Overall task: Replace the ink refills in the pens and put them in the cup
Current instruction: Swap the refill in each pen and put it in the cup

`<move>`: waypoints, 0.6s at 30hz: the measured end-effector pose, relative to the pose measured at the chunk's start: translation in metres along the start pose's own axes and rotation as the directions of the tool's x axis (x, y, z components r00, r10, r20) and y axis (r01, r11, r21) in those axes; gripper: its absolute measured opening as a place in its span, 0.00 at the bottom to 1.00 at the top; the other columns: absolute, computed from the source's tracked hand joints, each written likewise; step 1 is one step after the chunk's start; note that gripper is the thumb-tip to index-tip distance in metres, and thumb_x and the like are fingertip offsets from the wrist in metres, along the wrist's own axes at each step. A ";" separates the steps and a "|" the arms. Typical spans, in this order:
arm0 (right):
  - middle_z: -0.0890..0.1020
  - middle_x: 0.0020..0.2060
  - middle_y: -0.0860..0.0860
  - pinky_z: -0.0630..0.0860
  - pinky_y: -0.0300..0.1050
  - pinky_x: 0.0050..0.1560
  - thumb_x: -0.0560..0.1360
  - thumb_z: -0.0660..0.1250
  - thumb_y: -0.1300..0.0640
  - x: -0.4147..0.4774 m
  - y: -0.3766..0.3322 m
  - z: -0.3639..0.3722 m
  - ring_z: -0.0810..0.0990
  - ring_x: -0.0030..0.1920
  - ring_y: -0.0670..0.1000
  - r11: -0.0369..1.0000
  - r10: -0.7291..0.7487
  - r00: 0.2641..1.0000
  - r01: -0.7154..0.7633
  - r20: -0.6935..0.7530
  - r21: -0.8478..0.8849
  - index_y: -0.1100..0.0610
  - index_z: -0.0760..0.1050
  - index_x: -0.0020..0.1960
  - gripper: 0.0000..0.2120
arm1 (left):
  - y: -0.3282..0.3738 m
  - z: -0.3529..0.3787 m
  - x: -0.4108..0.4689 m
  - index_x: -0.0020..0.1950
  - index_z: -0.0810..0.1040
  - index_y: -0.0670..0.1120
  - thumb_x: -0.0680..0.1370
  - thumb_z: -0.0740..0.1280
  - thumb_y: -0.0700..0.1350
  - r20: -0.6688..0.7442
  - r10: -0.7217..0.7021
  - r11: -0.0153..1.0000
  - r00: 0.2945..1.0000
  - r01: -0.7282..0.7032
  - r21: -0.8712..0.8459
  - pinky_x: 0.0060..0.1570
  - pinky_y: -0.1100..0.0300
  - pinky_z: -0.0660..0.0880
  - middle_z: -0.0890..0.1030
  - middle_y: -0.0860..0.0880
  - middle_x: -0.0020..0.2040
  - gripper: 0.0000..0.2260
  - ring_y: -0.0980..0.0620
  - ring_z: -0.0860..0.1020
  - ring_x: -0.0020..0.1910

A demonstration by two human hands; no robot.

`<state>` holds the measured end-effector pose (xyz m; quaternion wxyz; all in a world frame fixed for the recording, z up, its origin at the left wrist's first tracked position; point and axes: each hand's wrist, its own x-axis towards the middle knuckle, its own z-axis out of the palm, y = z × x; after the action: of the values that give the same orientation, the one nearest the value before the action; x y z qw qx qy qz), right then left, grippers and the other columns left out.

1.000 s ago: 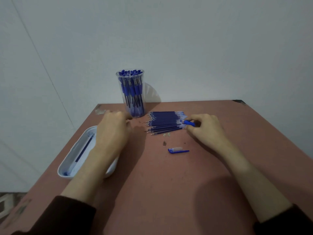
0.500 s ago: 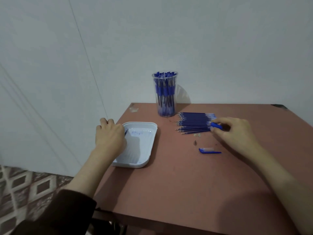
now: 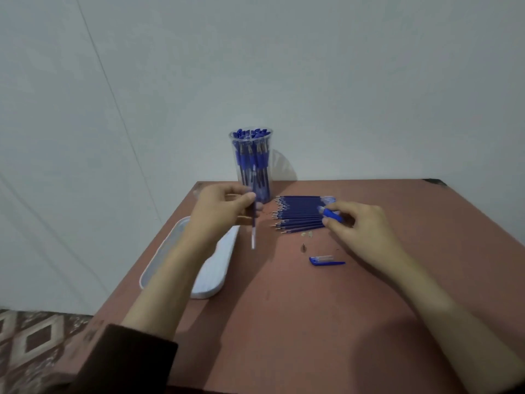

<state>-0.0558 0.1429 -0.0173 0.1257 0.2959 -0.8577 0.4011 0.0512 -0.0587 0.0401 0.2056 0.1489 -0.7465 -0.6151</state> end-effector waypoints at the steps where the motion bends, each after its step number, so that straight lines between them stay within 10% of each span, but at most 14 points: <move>1: 0.77 0.30 0.43 0.70 0.41 0.37 0.73 0.70 0.56 -0.001 0.000 0.000 0.74 0.33 0.43 1.000 -0.006 1.000 0.006 0.006 0.006 0.48 0.81 0.47 0.05 | -0.001 0.013 0.002 0.54 0.76 0.35 0.78 0.64 0.33 0.006 -0.019 0.991 1.000 0.020 -0.132 0.32 0.66 0.78 0.81 0.43 0.37 0.06 0.56 0.80 0.29; 8: 0.75 0.28 0.42 0.71 0.46 0.37 0.74 0.68 0.52 0.001 0.005 0.004 0.72 0.32 0.43 0.998 -0.025 0.998 0.029 0.064 -0.056 0.46 0.80 0.48 0.04 | -0.031 0.062 0.016 0.58 0.76 0.38 0.77 0.63 0.29 -0.105 -0.100 0.790 0.989 0.015 -0.613 0.39 0.67 0.79 0.79 0.45 0.41 0.12 0.56 0.80 0.35; 18: 0.78 0.32 0.43 0.71 0.44 0.37 0.72 0.67 0.52 0.001 0.004 0.005 0.74 0.34 0.45 0.990 -0.049 0.994 0.060 0.096 -0.125 0.44 0.80 0.45 0.05 | -0.041 0.071 0.019 0.50 0.76 0.40 0.77 0.63 0.29 -0.149 -0.078 0.747 0.986 -0.041 -0.663 0.40 0.66 0.79 0.79 0.45 0.37 0.08 0.55 0.80 0.36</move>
<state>-0.0587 0.1411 -0.0224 0.1154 0.3289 -0.8781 0.3278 -0.0014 -0.0150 -0.0093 0.3006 0.1246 -0.4575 -0.8275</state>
